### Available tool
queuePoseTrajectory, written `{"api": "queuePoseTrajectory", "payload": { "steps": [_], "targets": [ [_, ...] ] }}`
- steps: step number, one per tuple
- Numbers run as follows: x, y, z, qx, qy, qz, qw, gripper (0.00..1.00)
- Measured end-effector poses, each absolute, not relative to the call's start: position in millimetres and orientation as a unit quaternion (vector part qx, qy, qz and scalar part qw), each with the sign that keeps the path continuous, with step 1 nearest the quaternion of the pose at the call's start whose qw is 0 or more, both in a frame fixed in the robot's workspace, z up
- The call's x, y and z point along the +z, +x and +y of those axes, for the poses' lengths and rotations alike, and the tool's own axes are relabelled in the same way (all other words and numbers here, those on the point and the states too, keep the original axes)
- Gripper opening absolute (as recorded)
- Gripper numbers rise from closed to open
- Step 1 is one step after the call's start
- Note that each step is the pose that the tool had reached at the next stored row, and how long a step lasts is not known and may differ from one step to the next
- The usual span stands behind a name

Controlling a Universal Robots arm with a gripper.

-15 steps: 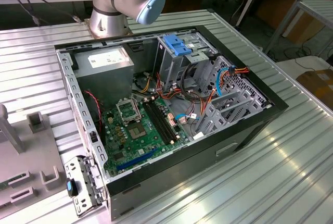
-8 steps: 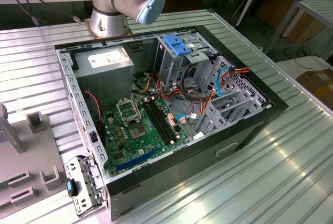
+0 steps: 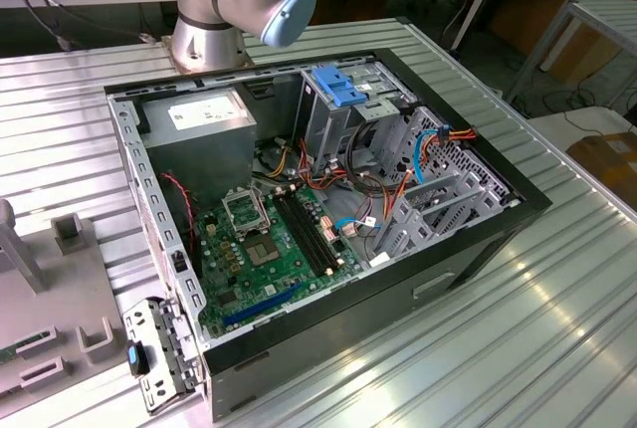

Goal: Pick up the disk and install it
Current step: 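Pick up the disk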

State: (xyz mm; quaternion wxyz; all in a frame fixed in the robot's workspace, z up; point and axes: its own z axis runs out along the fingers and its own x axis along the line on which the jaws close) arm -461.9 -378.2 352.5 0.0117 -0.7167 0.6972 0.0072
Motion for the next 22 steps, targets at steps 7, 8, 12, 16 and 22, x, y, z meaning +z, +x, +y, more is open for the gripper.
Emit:
{"api": "queuePoseTrajectory", "payload": {
  "steps": [7, 8, 12, 16, 22],
  "targets": [
    [332.9, -462.1, -378.1, 0.01, -0.714, 0.7, 0.009, 0.67],
    [330.1, -462.2, -378.1, 0.01, -0.713, 0.701, 0.009, 0.67],
    [318.8, -462.1, -377.9, 0.012, -0.71, 0.704, 0.007, 0.67],
    [309.7, -462.1, -376.9, 0.014, -0.707, 0.708, 0.005, 0.67],
    [301.8, -462.1, -375.8, 0.016, -0.704, 0.71, 0.003, 0.67]
  ]
}}
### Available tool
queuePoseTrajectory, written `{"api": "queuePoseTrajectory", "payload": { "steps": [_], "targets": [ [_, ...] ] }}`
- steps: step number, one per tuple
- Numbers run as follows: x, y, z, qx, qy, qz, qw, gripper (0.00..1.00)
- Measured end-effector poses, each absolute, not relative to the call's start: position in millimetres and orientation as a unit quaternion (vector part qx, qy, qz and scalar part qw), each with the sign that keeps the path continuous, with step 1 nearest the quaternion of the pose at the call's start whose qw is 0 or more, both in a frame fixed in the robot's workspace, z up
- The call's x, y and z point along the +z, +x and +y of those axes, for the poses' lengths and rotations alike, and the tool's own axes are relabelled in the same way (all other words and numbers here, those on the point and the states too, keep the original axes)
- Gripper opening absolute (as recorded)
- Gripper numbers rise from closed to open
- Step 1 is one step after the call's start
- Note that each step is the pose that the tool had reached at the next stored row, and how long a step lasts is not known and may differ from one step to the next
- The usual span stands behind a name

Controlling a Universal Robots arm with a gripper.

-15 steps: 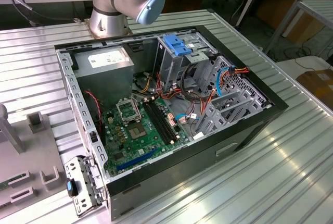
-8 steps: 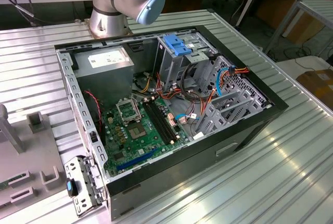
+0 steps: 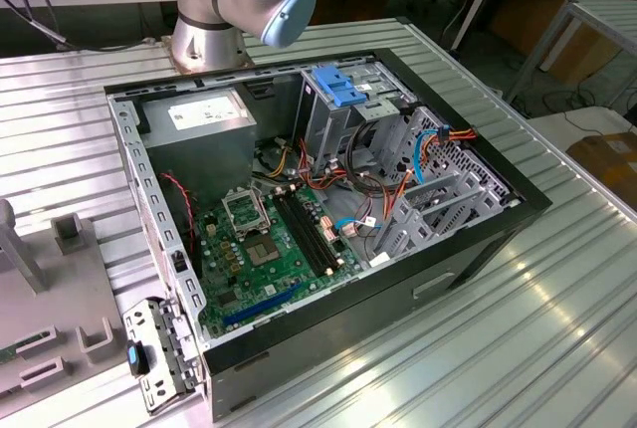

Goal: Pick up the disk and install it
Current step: 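Pick up the disk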

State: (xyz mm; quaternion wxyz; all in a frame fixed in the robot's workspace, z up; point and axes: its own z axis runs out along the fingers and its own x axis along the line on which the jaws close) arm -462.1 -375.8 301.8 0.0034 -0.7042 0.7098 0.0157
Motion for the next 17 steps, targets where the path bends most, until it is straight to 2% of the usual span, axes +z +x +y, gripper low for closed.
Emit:
{"api": "queuePoseTrajectory", "payload": {
  "steps": [15, 16, 17],
  "targets": [
    [299.6, -462.1, -374.3, 0.013, -0.708, 0.706, 0.005, 0.67],
    [299.6, -462.2, -374.3, 0.013, -0.708, 0.706, 0.005, 0.66],
    [299.5, -462.1, -374.3, 0.013, -0.708, 0.706, 0.005, 0.6]
  ]
}}
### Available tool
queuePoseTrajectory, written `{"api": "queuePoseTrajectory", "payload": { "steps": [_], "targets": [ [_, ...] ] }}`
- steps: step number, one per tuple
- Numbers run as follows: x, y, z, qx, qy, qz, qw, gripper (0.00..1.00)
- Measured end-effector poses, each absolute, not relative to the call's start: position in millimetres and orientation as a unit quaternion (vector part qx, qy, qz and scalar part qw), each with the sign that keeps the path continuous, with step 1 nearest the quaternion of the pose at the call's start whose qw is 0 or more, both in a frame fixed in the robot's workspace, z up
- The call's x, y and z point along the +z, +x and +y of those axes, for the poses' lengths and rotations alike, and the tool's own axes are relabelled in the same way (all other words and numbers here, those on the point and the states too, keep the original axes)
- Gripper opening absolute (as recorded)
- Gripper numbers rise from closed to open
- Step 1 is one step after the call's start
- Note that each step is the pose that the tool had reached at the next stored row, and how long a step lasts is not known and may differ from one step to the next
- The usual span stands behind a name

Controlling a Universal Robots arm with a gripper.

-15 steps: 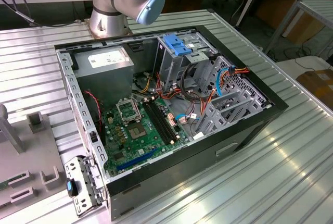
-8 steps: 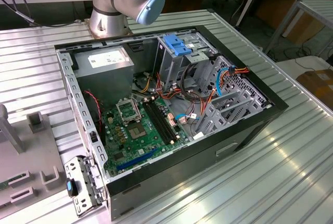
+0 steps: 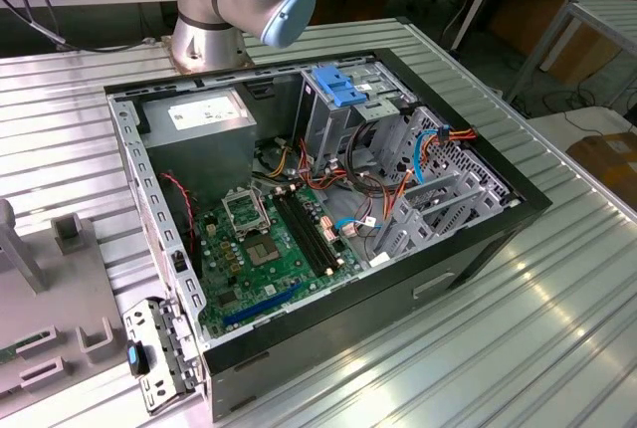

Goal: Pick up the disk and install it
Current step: 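Pick up the disk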

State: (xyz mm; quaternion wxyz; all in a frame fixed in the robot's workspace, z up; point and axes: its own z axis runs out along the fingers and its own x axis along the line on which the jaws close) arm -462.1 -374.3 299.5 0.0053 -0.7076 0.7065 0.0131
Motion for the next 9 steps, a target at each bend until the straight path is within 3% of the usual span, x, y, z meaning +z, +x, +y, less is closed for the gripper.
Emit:
{"api": "queuePoseTrajectory", "payload": {
  "steps": [1, 9],
  "targets": [
    [299.4, -462.1, -374.3, 0.013, -0.708, 0.706, 0.005, 0.53],
    [299.4, -462.1, -372.6, 0.013, -0.693, 0.721, 0.006, 0.53]
  ]
}}
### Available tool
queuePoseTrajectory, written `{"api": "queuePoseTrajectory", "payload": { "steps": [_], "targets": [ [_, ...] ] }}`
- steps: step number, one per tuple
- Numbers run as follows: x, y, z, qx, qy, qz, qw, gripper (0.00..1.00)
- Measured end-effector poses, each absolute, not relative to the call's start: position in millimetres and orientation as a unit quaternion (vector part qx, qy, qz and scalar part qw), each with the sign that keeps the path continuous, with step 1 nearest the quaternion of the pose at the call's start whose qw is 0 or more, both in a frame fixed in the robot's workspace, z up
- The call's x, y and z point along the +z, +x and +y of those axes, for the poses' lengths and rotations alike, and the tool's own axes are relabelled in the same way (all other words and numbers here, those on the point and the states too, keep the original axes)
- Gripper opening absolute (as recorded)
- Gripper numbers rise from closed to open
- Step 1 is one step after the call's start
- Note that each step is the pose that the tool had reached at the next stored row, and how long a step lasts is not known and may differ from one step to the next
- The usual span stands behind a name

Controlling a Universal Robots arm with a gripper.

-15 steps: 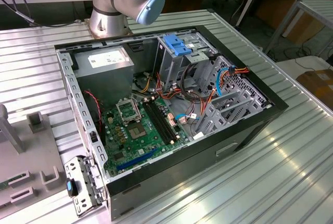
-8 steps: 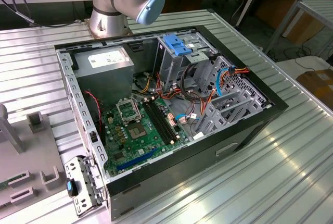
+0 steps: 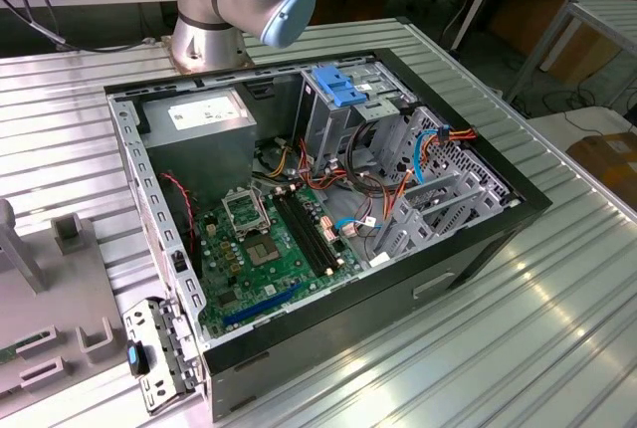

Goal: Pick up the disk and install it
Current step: 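Pick up the disk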

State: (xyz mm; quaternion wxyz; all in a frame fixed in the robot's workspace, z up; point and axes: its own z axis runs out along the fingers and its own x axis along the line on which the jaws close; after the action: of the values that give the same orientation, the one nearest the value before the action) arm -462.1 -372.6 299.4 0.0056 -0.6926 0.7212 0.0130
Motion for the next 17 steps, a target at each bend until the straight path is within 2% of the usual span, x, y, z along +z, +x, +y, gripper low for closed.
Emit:
{"api": "queuePoseTrajectory", "payload": {
  "steps": [16, 17],
  "targets": [
    [299.3, -465.9, -372.4, 0.013, -0.684, 0.73, 0.006, 0.53],
    [299.3, -466.0, -372.4, 0.013, -0.684, 0.73, 0.006, 0.44]
  ]
}}
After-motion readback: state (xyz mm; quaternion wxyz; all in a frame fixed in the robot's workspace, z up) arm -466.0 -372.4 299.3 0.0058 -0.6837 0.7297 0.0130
